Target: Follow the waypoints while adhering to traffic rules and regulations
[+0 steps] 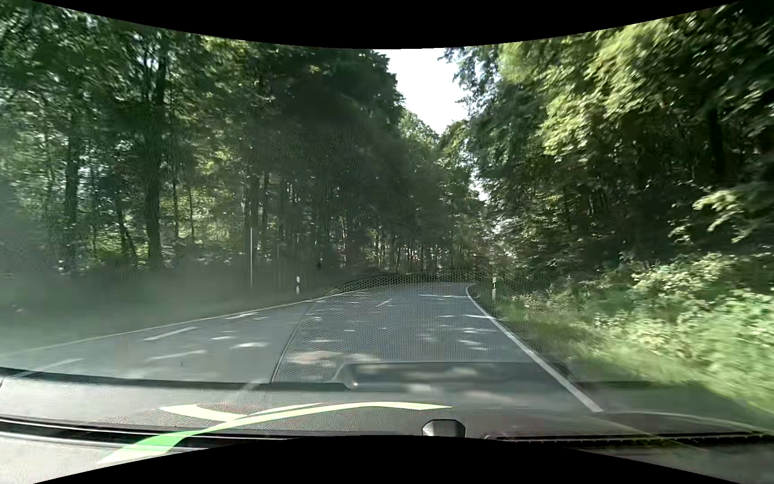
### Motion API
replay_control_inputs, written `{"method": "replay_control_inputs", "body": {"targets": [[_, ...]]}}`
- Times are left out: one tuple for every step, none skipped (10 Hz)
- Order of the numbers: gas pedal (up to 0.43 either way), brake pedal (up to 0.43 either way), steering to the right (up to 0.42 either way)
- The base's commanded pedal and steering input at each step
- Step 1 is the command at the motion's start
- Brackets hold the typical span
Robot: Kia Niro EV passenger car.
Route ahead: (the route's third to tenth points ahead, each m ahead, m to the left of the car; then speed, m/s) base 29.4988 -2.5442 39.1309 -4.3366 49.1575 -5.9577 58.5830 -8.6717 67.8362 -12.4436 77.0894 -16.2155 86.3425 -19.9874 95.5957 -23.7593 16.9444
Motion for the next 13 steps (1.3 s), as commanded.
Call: {"method": "replay_control_inputs", "body": {"targets": [[0.157, 0.000, 0.024], [0.157, 0.000, 0.025], [0.157, 0.000, 0.025], [0.169, 0.000, 0.025], [0.177, 0.000, 0.025], [0.189, 0.000, 0.025], [0.197, 0.000, 0.026], [0.197, 0.000, 0.025], [0.197, 0.000, 0.026], [0.197, 0.000, 0.026], [0.189, 0.000, 0.026], [0.169, 0.000, 0.026], [0.157, 0.000, 0.026]]}}
